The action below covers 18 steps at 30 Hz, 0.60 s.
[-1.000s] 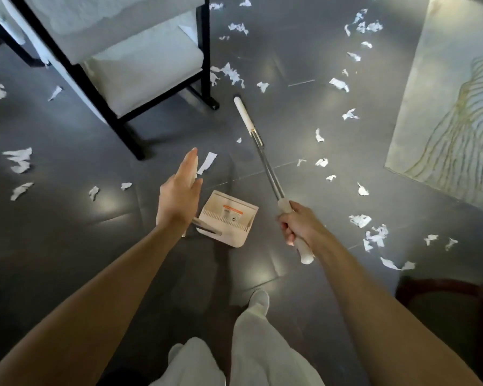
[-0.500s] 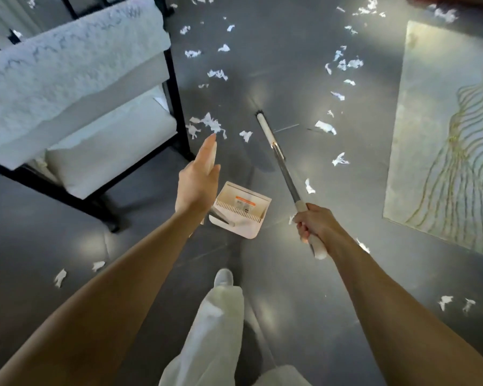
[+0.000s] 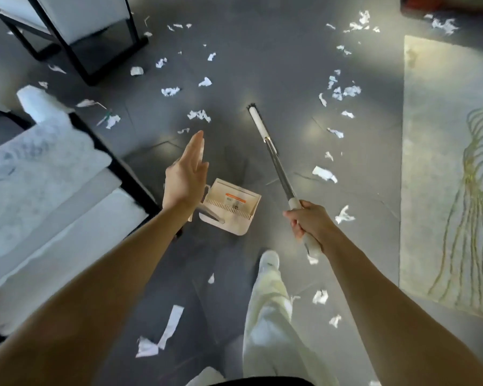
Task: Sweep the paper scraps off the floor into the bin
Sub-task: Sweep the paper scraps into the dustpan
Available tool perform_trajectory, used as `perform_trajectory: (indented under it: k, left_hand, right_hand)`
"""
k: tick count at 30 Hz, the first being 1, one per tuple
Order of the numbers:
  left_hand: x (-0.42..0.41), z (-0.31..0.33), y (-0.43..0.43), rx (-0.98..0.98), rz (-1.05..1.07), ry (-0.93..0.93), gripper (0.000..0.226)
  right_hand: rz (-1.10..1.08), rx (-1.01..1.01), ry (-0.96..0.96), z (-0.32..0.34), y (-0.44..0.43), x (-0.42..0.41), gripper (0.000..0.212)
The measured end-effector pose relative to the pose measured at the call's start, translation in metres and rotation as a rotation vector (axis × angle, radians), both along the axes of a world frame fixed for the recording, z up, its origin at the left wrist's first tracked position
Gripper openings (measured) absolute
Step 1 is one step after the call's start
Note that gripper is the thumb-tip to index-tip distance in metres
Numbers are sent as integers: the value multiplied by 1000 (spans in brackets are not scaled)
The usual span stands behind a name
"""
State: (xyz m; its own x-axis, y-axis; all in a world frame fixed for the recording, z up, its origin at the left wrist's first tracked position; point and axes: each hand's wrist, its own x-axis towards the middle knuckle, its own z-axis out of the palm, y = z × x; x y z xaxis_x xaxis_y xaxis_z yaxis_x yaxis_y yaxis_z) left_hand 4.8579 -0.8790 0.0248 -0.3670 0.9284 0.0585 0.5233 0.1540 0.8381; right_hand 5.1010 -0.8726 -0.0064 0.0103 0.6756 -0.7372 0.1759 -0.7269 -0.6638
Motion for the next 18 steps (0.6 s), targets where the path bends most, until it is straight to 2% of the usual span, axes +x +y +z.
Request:
perform_trajectory:
  k: [4, 7, 11, 18]
  left_hand:
    - [-8, 0, 128, -25, 73, -52, 59]
    - [-18, 14, 218, -50, 111, -12, 58]
    - [-34, 24, 334, -73, 210, 31, 55]
    - [-88, 0, 567, -117, 302, 14, 58]
  right_hand:
    - [81, 16, 18, 9, 140, -2, 14]
    - [138, 22, -11, 21, 238, -11, 7]
    - [192, 38, -7, 26, 377, -33, 21]
    - [235, 8, 48, 16, 618, -93, 35]
